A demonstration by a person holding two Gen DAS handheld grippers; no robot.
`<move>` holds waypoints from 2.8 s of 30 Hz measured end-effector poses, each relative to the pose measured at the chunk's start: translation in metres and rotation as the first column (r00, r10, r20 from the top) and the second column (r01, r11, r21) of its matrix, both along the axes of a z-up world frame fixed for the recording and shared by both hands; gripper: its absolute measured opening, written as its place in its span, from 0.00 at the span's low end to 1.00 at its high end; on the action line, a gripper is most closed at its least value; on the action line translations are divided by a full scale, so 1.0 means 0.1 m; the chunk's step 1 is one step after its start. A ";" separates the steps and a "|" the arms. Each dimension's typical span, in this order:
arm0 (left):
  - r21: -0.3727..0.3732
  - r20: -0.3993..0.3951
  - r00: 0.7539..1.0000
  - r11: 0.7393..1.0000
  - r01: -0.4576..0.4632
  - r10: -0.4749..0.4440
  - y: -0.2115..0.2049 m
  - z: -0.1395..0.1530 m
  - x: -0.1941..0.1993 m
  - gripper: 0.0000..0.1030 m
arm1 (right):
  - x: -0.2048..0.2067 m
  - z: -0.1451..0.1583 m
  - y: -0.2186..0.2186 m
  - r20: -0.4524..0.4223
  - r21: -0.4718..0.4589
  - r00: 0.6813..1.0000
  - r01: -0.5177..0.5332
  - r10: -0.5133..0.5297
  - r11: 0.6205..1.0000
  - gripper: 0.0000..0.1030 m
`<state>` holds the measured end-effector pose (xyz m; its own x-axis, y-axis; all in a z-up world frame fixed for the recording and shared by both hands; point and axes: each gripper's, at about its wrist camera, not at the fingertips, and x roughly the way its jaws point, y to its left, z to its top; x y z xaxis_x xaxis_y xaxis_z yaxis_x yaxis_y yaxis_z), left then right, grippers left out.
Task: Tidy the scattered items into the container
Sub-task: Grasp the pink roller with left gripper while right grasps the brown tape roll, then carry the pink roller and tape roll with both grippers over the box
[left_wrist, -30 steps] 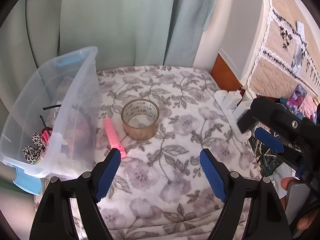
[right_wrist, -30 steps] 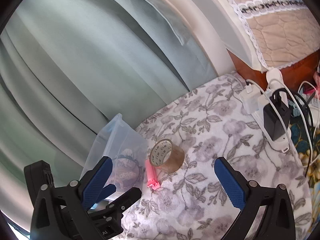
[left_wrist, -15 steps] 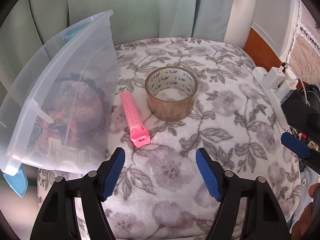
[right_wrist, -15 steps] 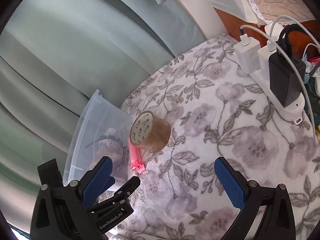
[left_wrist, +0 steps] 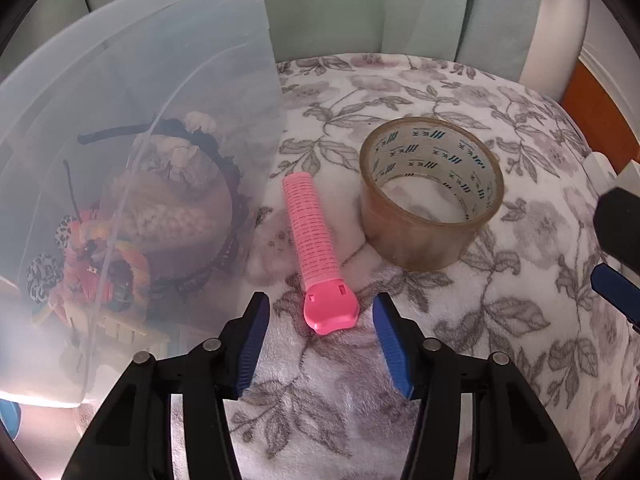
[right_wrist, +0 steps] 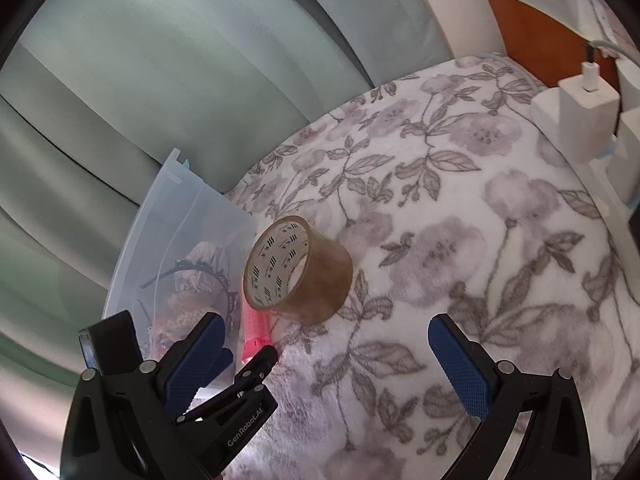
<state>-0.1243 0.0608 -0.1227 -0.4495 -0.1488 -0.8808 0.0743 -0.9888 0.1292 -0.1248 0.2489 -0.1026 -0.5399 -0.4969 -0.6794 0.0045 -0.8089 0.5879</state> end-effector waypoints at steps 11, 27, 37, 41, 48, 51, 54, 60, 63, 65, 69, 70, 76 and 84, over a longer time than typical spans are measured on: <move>0.080 0.025 1.000 0.997 -0.021 0.019 -0.10 -0.13 -0.19 0.43 | -0.55 -0.21 -0.34 0.037 0.061 0.999 -0.031 0.029 0.998 0.78; 0.094 -0.004 1.000 0.996 0.002 -0.001 -0.11 -0.19 -0.30 0.43 | -0.82 -0.37 -0.45 0.091 0.115 0.996 -0.012 0.002 0.993 0.48; 0.091 -0.006 1.000 0.996 0.004 -0.003 -0.12 -0.19 -0.32 0.34 | -0.73 -0.43 -0.32 0.097 0.025 0.995 0.002 -0.004 1.000 0.28; 0.079 -0.003 1.000 0.997 -0.002 0.003 -0.12 -0.17 -0.31 0.28 | -0.66 -0.45 -0.23 0.102 -0.003 0.995 0.015 -0.015 1.000 0.18; 0.062 0.001 1.000 0.998 -0.006 0.006 -0.10 -0.14 -0.25 0.27 | -0.46 -0.48 -0.04 0.106 -0.055 0.994 0.042 -0.036 0.998 0.14; 0.059 0.005 1.000 0.998 0.007 -0.007 -0.05 -0.11 -0.22 0.27 | -0.37 -0.49 0.01 0.109 -0.066 0.993 0.050 -0.043 0.997 0.13; 0.061 0.008 1.000 0.998 0.022 -0.022 -0.01 -0.08 -0.18 0.27 | -0.27 -0.46 0.04 0.103 -0.067 0.994 0.054 -0.047 0.996 0.13; 0.061 -0.006 0.999 0.997 0.050 -0.050 0.07 0.04 -0.10 0.27 | -0.09 -0.34 0.16 0.090 -0.079 0.993 0.084 -0.077 0.993 0.13; 0.057 -0.015 0.998 0.997 0.057 -0.056 0.13 0.12 0.00 0.27 | 0.01 -0.26 0.22 0.079 -0.089 0.992 0.102 -0.095 0.991 0.13; 0.063 -0.019 0.998 0.996 0.059 -0.058 0.15 0.16 0.04 0.27 | 0.07 -0.21 0.26 0.075 -0.091 0.991 0.114 -0.107 0.989 0.13; 0.067 -0.048 0.996 0.995 0.077 -0.074 0.20 0.30 0.12 0.27 | 0.22 -0.06 0.37 0.040 -0.091 0.991 0.131 -0.127 0.987 0.13; 0.068 -0.057 0.995 0.994 0.081 -0.077 0.21 0.34 0.14 0.27 | 0.25 -0.01 0.39 0.030 -0.097 0.991 0.136 -0.134 0.986 0.13; 0.072 -0.102 0.991 0.992 0.099 -0.091 0.24 0.57 0.29 0.27 | 0.44 0.28 0.44 -0.038 -0.107 0.988 0.142 -0.147 0.984 0.13; 0.084 -0.171 0.981 0.990 0.110 -0.095 0.25 0.91 0.48 0.27 | 0.65 0.73 0.45 -0.139 -0.126 0.977 0.145 -0.162 0.981 0.13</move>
<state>-0.0761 0.0860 -0.0319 -0.5995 -0.0161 -0.8002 -0.0153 -0.9994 0.0316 -0.0599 0.2943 -0.0300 -0.7060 -0.4700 -0.5297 -0.0202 -0.7343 0.6785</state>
